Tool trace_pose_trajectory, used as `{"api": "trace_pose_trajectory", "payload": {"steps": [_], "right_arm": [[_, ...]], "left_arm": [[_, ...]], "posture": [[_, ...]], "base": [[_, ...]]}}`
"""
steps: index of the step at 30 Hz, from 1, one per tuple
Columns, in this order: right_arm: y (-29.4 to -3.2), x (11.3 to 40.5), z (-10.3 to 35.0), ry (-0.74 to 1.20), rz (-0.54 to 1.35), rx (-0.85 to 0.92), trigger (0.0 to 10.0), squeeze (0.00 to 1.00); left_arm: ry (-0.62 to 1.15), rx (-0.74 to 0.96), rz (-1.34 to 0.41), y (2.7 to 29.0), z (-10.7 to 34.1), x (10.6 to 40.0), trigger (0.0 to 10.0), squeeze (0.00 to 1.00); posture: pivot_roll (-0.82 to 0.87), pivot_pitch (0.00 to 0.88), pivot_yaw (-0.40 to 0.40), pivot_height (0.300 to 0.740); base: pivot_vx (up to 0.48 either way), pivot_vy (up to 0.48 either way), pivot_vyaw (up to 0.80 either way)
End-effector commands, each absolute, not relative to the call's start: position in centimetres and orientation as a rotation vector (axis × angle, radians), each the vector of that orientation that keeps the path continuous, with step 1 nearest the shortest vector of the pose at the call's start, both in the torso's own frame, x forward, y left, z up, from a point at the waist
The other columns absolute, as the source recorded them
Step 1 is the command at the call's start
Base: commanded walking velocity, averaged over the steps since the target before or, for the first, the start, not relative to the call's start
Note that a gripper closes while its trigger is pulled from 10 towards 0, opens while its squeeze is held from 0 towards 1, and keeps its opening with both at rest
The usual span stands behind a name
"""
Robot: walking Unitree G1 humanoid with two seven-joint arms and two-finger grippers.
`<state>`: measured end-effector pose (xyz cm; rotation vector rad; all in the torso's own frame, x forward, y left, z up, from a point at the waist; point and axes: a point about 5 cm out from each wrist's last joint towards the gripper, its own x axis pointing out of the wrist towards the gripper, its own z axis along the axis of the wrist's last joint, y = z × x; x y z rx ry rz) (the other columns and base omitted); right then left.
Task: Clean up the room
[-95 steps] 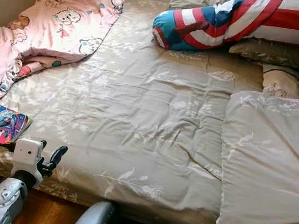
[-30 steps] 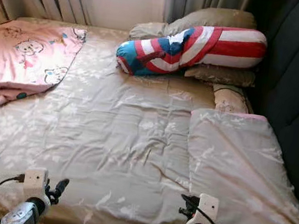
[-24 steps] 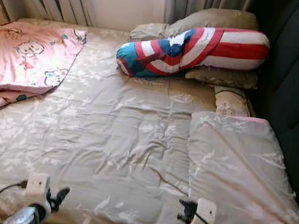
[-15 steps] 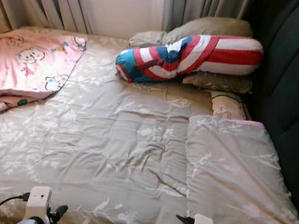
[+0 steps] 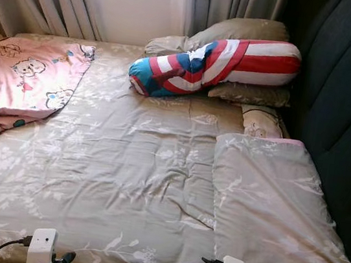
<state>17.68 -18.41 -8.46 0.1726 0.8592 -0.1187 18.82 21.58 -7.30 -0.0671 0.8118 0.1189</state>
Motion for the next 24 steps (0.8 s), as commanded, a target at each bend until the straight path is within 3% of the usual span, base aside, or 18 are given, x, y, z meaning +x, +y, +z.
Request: {"api": "trace_pose_trajectory", "payload": {"steps": [1, 3, 12, 17, 24], "right_arm": [[-18.07, 17.23, -8.73, 0.882, -0.107, 0.167, 10.0, 0.00], [-18.04, 17.23, -8.72, 0.883, -0.099, 0.155, 10.0, 0.00], [-17.77, 17.14, -8.74, 0.874, -0.073, 0.159, 10.0, 0.00], [-17.75, 17.03, -8.80, 0.879, -0.075, 0.169, 10.0, 0.00], [-17.68, 17.06, -8.81, 0.882, -0.073, 0.174, 10.0, 0.00]], "left_arm": [[0.832, -0.053, 0.134, 22.28, -7.51, 18.16, 10.0, 0.00], [0.837, -0.051, 0.134, 22.34, -7.55, 18.07, 10.0, 0.00], [0.854, -0.043, 0.142, 22.55, -7.72, 17.71, 10.0, 0.00], [0.861, -0.042, 0.143, 22.62, -7.79, 17.55, 10.0, 0.00], [0.864, -0.043, 0.149, 22.80, -7.77, 17.53, 10.0, 0.00]], "posture": [[0.00, 0.051, 0.039, 0.740], [0.01, 0.050, 0.040, 0.740], [0.01, 0.041, 0.044, 0.740], [0.01, 0.033, 0.045, 0.740], [0.01, 0.038, 0.047, 0.740]], "base": [[0.000, 0.000, 0.00], [0.000, 0.000, 0.00], [0.000, 0.000, 0.80], [0.000, 0.000, 0.00], [0.000, 0.271, 0.00]]}}
